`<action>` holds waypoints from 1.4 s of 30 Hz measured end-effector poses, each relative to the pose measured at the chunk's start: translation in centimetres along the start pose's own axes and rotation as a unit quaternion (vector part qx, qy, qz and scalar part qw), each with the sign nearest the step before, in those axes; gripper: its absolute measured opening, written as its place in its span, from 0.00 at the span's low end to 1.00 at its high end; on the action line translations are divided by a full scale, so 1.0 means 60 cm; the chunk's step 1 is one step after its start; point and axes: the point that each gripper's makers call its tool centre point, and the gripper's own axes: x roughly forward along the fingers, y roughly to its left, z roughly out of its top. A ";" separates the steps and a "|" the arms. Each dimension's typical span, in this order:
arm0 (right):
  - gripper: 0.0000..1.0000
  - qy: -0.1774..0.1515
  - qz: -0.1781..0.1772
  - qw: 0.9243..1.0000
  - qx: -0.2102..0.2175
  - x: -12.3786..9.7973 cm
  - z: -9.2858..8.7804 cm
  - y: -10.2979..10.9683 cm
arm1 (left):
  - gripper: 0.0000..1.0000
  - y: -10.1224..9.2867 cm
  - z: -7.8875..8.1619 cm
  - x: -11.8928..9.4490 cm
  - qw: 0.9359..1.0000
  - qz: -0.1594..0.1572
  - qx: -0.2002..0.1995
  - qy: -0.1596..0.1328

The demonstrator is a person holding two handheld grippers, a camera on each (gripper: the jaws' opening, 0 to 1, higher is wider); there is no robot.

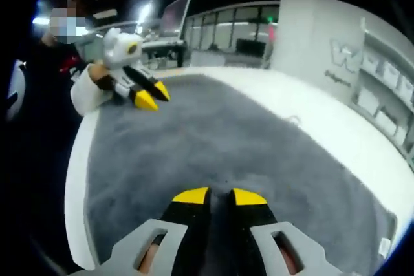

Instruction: Open the folded towel by lifting each exposed corner and separating the folded layers until the towel lies flat within the target outline without major curled edges

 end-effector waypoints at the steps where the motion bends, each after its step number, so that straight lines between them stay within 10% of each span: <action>1: 0.03 0.005 -0.003 1.000 -0.009 0.000 0.001 0.000 | 0.19 0.001 -0.001 0.001 1.000 0.004 -0.001 0.000; 11: 0.06 -0.030 -0.001 0.998 -0.061 -0.006 0.058 0.017 | 0.15 0.003 0.006 0.008 0.999 0.032 0.029 -0.002; 17: 0.08 -0.067 0.106 0.990 -0.057 0.026 0.098 0.113 | 0.30 -0.018 0.015 -0.006 0.999 0.008 0.042 -0.009; 23: 0.12 -0.002 0.115 0.991 -0.064 0.069 0.065 0.140 | 0.40 -0.036 0.005 -0.006 0.998 -0.008 0.063 0.011; 34: 0.07 -0.013 0.139 0.990 -0.031 0.055 0.065 0.146 | 0.48 -0.044 0.002 0.003 0.999 -0.019 0.043 0.012; 42: 0.14 -0.067 0.102 0.990 -0.071 -0.012 0.069 0.098 | 0.55 -0.060 0.083 -0.039 0.990 -0.048 0.009 -0.130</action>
